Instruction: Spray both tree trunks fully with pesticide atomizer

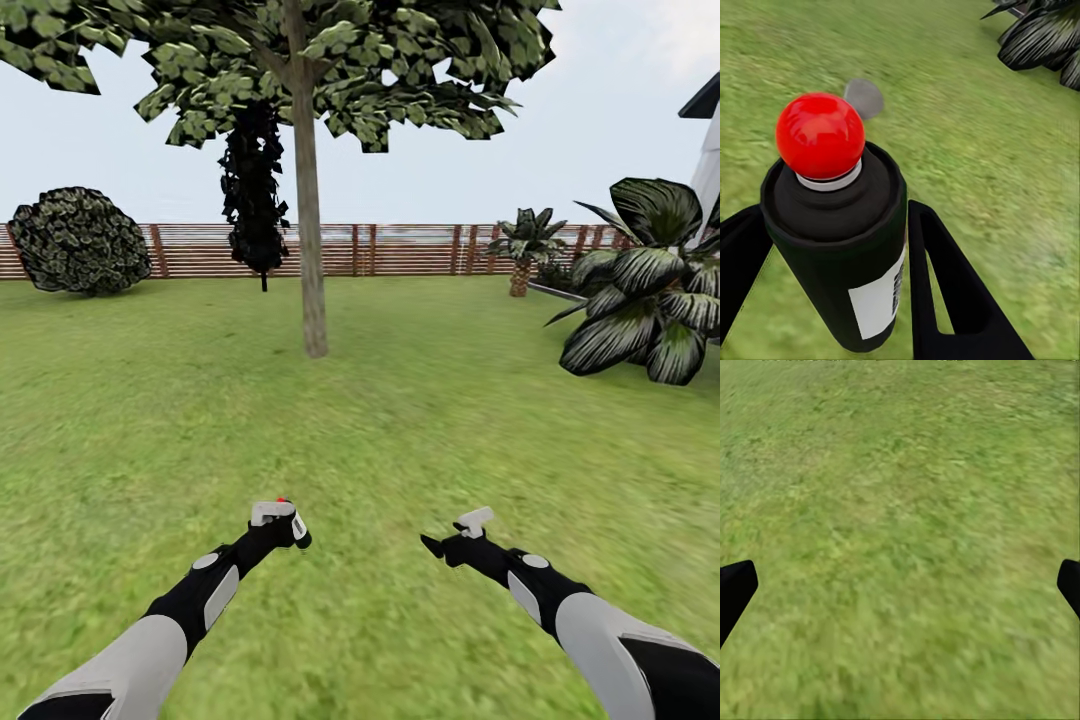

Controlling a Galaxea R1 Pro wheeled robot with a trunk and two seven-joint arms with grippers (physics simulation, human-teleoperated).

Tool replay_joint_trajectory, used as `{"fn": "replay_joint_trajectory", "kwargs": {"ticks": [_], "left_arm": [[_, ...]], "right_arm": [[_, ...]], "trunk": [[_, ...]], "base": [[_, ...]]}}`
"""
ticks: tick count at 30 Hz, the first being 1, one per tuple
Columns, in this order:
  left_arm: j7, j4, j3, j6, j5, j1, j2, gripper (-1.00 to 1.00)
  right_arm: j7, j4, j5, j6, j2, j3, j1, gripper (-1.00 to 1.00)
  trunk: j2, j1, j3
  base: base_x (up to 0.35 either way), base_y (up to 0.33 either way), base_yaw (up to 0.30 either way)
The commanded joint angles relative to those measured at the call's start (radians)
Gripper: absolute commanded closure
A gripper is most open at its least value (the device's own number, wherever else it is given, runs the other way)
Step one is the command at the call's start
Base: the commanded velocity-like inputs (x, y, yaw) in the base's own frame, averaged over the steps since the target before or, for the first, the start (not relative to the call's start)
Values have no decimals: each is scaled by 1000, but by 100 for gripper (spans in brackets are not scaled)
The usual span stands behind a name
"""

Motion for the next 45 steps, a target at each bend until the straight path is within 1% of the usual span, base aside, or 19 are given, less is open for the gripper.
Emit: {"fn": "replay_joint_trajectory", "kwargs": {"ticks": [1, 19, 24, 26, 28, 38, 41, 42, 45], "left_arm": [[1, 0, 0, 0, 0, 0, 0, 100], [1, 0, 1, 0, 0, 0, 0, 100], [1, 0, 1, 0, 0, 0, 0, 100], [1, 0, 1, 0, 0, 0, 0, 100], [1, 0, 1, 0, 0, 0, 0, 100], [1, 0, 2, 0, 0, 0, 0, 100], [1, 0, 2, 0, 0, 0, 0, 100], [1, 0, 2, 0, 0, 0, 0, 100], [1, 0, 2, 0, 0, 0, 0, 100]], "right_arm": [[0, 0, 0, 0, 0, 0, 0, -100], [-3, 1, 1, 0, 1, -1, 0, -100], [-72, 4, 1, 0, 2, 0, 0, -100], [-85, 4, 1, 0, 2, 0, 0, -100], [-94, 4, 2, 0, 3, 0, 0, -100], [-99, 5, 2, 0, 3, 0, 0, -100], [-100, 5, 2, 0, 14, 0, 0, -100], [-101, 5, 0, 0, 24, 0, 0, -100], [-101, 5, 0, 0, 28, 0, 0, -100]], "trunk": [[0, 0, 0], [0, 0, -5], [0, 0, -5], [0, 0, -5], [0, 0, -5], [0, 0, -5], [0, 0, -5], [0, 0, -5], [0, 0, -5]], "base": [[350, 120, 0], [350, 121, 0], [350, 124, 0], [350, 125, 0], [350, 126, 0], [350, 128, 0], [350, 129, 0], [349, 129, 0], [349, 126, 0]]}}
